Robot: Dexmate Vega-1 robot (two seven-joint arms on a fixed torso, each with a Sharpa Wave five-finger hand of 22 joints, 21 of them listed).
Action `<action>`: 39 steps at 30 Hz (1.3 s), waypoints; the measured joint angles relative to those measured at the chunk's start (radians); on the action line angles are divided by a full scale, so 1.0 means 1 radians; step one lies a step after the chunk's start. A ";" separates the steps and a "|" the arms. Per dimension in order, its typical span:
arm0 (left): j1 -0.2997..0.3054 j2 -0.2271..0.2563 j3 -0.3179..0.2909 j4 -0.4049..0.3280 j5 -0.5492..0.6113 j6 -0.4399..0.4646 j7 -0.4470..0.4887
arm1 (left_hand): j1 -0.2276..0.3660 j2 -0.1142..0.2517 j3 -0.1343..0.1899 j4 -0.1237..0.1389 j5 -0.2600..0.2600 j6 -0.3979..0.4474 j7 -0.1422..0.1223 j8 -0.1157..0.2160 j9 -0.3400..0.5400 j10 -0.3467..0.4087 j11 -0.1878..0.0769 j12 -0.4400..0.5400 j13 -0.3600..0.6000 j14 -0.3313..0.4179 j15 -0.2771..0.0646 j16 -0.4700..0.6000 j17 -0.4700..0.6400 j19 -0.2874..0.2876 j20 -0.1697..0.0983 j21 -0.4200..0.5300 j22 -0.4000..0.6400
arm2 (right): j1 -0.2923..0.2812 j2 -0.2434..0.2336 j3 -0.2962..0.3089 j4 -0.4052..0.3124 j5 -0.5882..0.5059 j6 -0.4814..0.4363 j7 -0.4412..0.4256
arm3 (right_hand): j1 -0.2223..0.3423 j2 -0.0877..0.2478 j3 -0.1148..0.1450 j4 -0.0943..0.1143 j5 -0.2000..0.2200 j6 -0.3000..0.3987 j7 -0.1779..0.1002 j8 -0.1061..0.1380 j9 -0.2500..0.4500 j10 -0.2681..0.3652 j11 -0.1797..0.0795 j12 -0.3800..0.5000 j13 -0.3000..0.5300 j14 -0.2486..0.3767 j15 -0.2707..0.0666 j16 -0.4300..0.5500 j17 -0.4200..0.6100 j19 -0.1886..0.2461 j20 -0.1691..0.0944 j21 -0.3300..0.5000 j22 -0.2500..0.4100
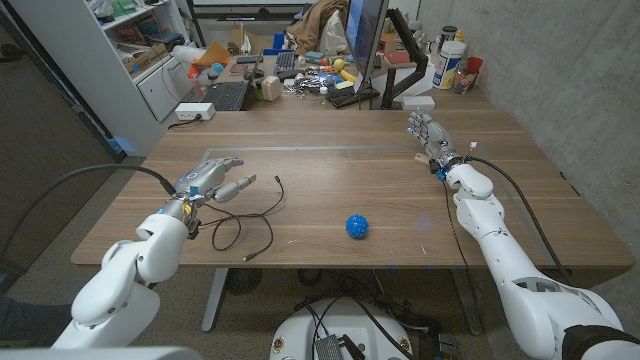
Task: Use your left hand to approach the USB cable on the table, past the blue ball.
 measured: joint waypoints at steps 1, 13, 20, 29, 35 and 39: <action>0.000 0.000 0.000 0.000 0.000 0.001 0.000 | 0.000 0.000 0.000 0.000 0.000 0.003 -0.003 0.000 0.000 0.000 0.000 0.000 0.000 0.000 0.000 0.000 0.000 0.000 0.000 0.000 0.000 | 0.001 0.000 0.000 0.001 0.000 0.001 0.000 | 0.000 0.000 0.000 0.000 0.000 0.000 0.000 0.000 0.000 0.000 0.000 0.000 0.000 0.000 0.000 0.000 0.000 0.000 0.000 0.000 0.000; -0.003 -0.002 0.014 0.005 0.005 0.022 -0.012 | 0.000 0.000 0.000 0.000 0.000 0.005 -0.005 0.000 0.000 0.000 0.000 0.000 0.000 0.005 -0.005 0.000 0.003 0.000 0.000 0.000 0.000 | 0.004 0.000 0.003 0.006 0.000 0.004 0.001 | -0.013 0.013 0.000 0.000 0.000 0.000 0.000 0.000 0.000 0.000 0.000 0.000 0.000 0.000 0.000 0.000 0.000 0.006 0.006 0.000 0.000; -0.009 -0.003 0.025 0.016 0.003 0.034 -0.014 | 0.004 0.004 0.000 0.000 0.000 0.014 -0.003 0.000 0.000 0.000 0.000 0.000 0.000 0.011 0.000 0.000 0.003 0.000 0.000 0.000 0.000 | 0.005 0.000 0.004 0.009 0.000 0.005 0.002 | -0.013 0.013 0.000 0.000 0.000 0.000 0.000 0.000 0.000 0.000 0.000 0.000 0.000 0.000 0.000 0.000 0.000 0.005 0.006 -0.007 0.000; -0.016 -0.003 0.042 0.029 -0.006 0.054 -0.017 | 0.004 0.004 0.000 0.000 0.000 0.014 -0.003 0.000 0.000 0.011 -0.004 0.000 0.000 0.010 0.000 0.000 0.003 0.000 0.000 0.000 0.000 | 0.005 -0.003 0.007 0.007 0.001 0.006 0.002 | -0.013 0.013 -0.003 -0.003 0.000 0.000 0.000 0.000 0.000 0.000 0.000 0.000 0.000 0.000 0.000 0.000 0.000 0.005 0.005 -0.008 0.000; -0.017 0.000 0.052 0.037 -0.008 0.066 -0.014 | 0.004 0.004 0.000 0.000 0.000 0.014 -0.003 0.000 0.000 0.011 -0.004 0.000 0.000 0.010 0.000 0.000 0.003 0.000 0.000 0.000 0.000 | 0.005 -0.005 0.008 0.005 0.000 0.006 0.001 | -0.013 0.013 -0.004 -0.004 0.000 0.000 0.000 0.000 0.000 0.000 0.000 0.000 0.000 0.000 0.000 0.000 0.000 0.005 0.005 -0.011 0.000; -0.018 0.001 0.058 0.041 -0.008 0.073 -0.008 | 0.004 0.004 0.000 0.000 0.000 0.013 -0.003 -0.004 0.000 0.011 -0.004 0.000 0.000 0.010 0.000 0.000 0.003 0.000 0.000 0.000 0.000 | 0.005 -0.005 0.008 0.005 -0.001 0.006 0.000 | -0.013 0.013 -0.004 -0.004 0.000 0.000 0.000 0.000 0.000 0.000 0.000 0.000 0.000 0.000 0.000 0.000 0.000 0.005 0.005 -0.011 0.000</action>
